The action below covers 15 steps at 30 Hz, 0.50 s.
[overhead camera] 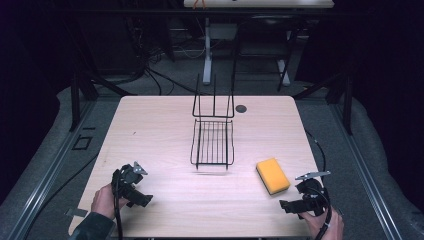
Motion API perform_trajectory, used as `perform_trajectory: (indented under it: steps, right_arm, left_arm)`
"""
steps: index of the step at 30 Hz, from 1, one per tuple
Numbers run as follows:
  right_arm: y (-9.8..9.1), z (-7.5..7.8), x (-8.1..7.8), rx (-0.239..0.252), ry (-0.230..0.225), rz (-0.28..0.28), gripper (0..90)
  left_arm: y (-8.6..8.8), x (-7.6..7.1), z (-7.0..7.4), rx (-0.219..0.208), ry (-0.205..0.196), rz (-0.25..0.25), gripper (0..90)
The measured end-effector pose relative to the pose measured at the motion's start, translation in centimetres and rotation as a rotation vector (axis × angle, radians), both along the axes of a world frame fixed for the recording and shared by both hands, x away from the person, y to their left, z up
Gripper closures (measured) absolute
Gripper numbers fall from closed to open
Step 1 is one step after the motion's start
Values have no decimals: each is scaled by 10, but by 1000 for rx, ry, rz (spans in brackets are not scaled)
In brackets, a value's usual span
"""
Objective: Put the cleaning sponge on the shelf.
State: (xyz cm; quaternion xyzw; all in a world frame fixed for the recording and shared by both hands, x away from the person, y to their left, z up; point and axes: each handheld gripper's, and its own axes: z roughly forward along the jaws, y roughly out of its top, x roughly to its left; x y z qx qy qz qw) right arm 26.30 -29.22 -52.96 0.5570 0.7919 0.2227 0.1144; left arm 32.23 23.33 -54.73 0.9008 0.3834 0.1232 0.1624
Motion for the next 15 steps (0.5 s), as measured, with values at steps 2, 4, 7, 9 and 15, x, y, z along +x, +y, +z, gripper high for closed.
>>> perform_trajectory:
  steps: [2,4,7,9,15]
  right_arm:
    - [0,-1,1,5,8,2,21]
    - [0,0,1,2,5,5,23]
    - [-1,0,4,-12,5,14,23]
    - [-2,0,5,-20,-2,17,23]
    - [1,4,8,-30,-25,21,24]
  left_arm:
    - [-1,0,1,8,-6,-6,0]
    - [-1,0,4,-1,-42,-6,0]
    - [-3,0,5,2,-52,-21,0]
    - [-3,0,5,3,-49,-23,0]
    - [-3,1,4,0,-41,-32,0]
